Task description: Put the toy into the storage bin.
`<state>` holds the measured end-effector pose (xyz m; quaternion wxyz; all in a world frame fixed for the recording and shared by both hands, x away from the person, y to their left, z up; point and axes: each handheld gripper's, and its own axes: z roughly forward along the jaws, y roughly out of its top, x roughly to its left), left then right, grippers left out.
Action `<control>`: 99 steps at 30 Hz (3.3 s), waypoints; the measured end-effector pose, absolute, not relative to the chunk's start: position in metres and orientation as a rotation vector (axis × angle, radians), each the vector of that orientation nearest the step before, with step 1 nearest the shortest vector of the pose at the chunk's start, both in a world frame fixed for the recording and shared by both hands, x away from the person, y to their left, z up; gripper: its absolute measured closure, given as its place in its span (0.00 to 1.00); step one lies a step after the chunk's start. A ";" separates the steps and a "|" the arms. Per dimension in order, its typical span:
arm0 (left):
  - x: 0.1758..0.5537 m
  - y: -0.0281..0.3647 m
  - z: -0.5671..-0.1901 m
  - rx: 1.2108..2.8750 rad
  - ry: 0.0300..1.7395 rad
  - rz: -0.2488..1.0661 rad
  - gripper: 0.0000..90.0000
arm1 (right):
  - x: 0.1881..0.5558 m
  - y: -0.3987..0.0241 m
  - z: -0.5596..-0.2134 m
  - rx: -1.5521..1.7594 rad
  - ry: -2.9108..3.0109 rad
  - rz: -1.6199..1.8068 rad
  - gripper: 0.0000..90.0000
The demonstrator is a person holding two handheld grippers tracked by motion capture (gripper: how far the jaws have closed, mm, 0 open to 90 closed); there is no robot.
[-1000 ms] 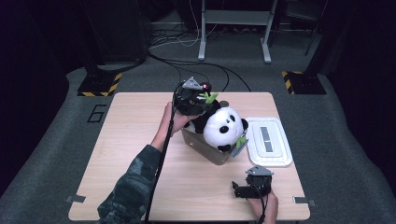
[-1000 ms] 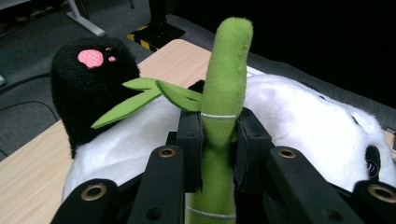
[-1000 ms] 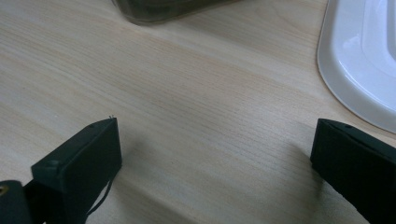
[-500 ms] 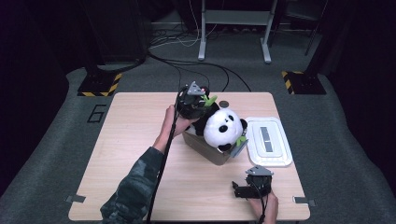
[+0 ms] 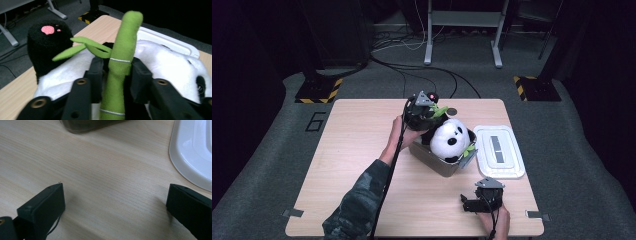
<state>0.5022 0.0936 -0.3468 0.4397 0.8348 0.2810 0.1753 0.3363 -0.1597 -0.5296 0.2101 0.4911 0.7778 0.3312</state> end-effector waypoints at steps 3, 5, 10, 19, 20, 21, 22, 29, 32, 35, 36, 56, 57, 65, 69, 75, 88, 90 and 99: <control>0.497 0.095 -0.343 2.071 0.733 0.467 0.58 | 0.336 -0.160 -0.530 1.367 2.164 0.921 0.01; 0.496 0.095 -0.342 2.092 0.759 0.487 0.56 | 0.336 -0.160 -0.530 1.370 2.160 0.921 0.01; 0.498 0.088 -0.348 2.146 0.803 0.468 0.57 | 0.336 -0.160 -0.530 1.366 2.163 0.921 0.01; 0.498 0.073 -0.366 2.223 0.785 0.411 0.58 | 0.336 -0.160 -0.530 1.365 2.164 0.923 0.02; 0.498 0.073 -0.366 2.223 0.785 0.411 0.58 | 0.336 -0.160 -0.530 1.365 2.164 0.923 0.02; 0.494 0.074 -0.363 2.185 0.769 0.397 0.57 | 0.336 -0.160 -0.530 1.364 2.164 0.924 0.02; 0.491 0.075 -0.360 2.171 0.755 0.410 0.56 | 0.336 -0.160 -0.530 1.363 2.160 0.921 0.02; 0.478 0.095 -0.333 2.097 0.767 0.559 0.52 | 0.336 -0.160 -0.529 1.364 2.167 0.925 0.02; 0.487 0.105 -0.335 2.130 0.838 0.604 0.50 | 0.336 -0.160 -0.530 1.364 2.164 0.925 0.02; 0.499 0.110 -0.348 2.170 0.888 0.568 0.52 | 0.336 -0.160 -0.530 1.373 2.156 0.925 0.02; 0.502 0.111 -0.353 2.188 0.904 0.563 0.53 | 0.336 -0.160 -0.530 1.375 2.156 0.925 0.02; 0.515 0.102 -0.397 2.332 0.985 0.565 0.64 | 0.336 -0.160 -0.529 1.368 2.168 0.924 0.02; 0.516 0.102 -0.400 2.341 0.993 0.564 0.65 | 0.336 -0.160 -0.530 1.368 2.166 0.924 0.02; 0.517 0.113 -0.392 2.306 1.006 0.502 0.56 | 0.336 -0.160 -0.530 1.364 2.165 0.922 0.02; 0.513 0.115 -0.375 2.198 0.971 0.488 0.46 | 0.336 -0.160 -0.529 1.367 2.166 0.927 0.02; 0.527 0.090 -0.371 2.253 0.942 0.472 0.50 | 0.336 -0.160 -0.529 1.369 2.165 0.927 0.02; 0.548 0.071 -0.402 2.438 1.025 0.448 0.74 | 0.336 -0.160 -0.530 1.360 2.163 0.925 0.03; 0.550 0.071 -0.406 2.454 1.044 0.434 0.75 | 0.336 -0.160 -0.530 1.358 2.163 0.925 0.03; 0.553 0.065 -0.413 2.519 1.052 0.446 0.76 | 0.336 -0.160 -0.530 1.356 2.168 0.931 0.03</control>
